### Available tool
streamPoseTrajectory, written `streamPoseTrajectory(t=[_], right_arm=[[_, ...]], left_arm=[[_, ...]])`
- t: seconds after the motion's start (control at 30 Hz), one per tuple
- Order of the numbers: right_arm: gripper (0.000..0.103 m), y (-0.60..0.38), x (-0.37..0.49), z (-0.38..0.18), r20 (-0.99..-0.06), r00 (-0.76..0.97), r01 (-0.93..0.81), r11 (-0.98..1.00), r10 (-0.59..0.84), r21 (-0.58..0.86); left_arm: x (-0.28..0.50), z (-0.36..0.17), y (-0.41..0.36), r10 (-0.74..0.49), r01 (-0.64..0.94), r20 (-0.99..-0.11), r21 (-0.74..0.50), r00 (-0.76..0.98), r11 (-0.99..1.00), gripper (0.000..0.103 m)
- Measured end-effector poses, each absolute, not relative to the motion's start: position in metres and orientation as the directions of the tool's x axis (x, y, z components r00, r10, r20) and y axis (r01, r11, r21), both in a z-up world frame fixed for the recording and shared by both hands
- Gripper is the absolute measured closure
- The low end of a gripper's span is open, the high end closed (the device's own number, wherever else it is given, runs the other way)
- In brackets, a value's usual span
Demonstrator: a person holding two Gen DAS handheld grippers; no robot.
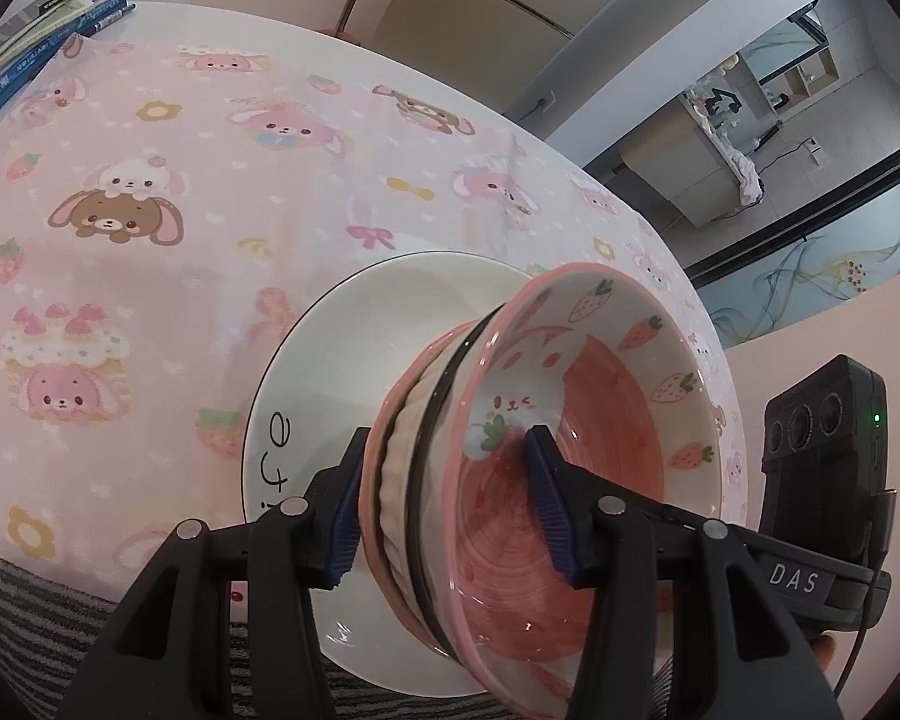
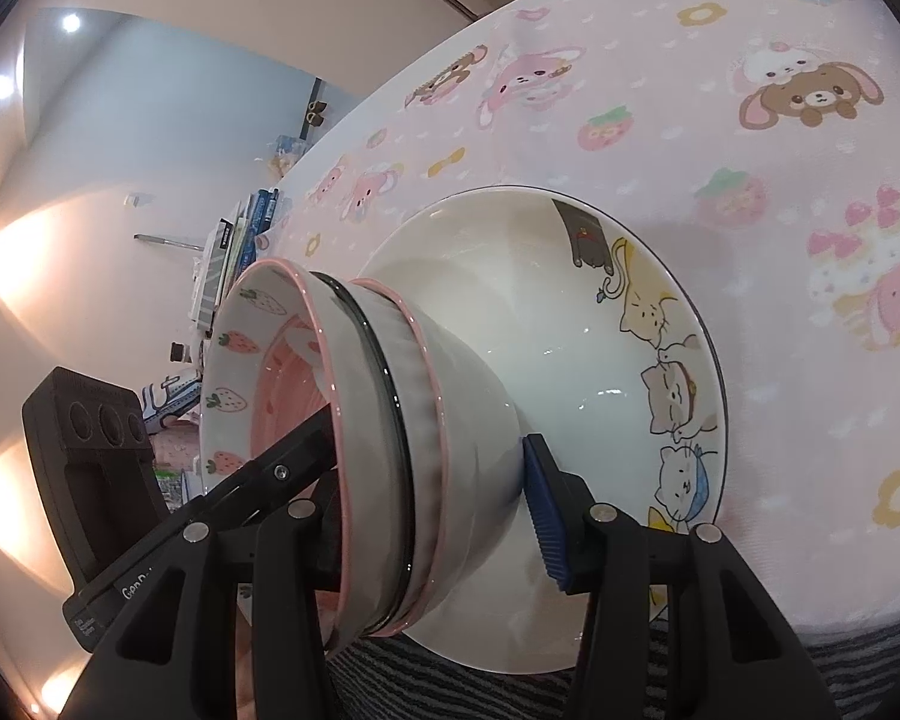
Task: Organize plates and bowls
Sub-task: 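Lower the bowl stack onto the plate stack with both grippers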
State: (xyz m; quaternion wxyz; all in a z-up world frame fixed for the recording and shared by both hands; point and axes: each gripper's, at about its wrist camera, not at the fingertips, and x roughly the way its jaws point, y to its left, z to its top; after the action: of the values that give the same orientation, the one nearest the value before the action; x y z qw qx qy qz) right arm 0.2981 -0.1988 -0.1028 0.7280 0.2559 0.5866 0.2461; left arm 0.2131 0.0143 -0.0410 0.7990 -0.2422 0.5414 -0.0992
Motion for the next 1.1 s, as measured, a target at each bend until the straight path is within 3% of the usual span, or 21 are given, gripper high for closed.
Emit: streamPoseTrajectory(t=[0.33, 0.57, 0.87, 1.1], right_arm=[[0.052, -0.197, 0.298, -0.098, -0.767, 0.234, -0.093, 0.799, 0.598, 0.594], [0.052, -0.195, 0.283, -0.062, -0.804, 0.425, -0.166, 0.909, 0.416, 0.383], [0.052, -0.213, 0.258, -0.042, -0.758, 0.505, -0.165, 0.908, 0.413, 0.385], [0.052, -0.211, 0.217, 0.004, -0.656, 0.659, -0.233, 0.929, 0.368, 0.286]], left_arm=[[0.204, -0.033, 0.005, -0.384, -0.049, -0.822, -0.443, 0.421, 0.895, 0.064], [0.199, -0.026, 0.000, -0.329, -0.029, -0.829, -0.382, 0.452, 0.924, 0.070], [0.169, 0.014, -0.010, -0.219, 0.058, -0.750, -0.235, 0.624, 0.970, 0.070], [0.136, 0.046, -0.013, -0.211, 0.120, -0.642, -0.183, 0.737, 0.976, 0.046]])
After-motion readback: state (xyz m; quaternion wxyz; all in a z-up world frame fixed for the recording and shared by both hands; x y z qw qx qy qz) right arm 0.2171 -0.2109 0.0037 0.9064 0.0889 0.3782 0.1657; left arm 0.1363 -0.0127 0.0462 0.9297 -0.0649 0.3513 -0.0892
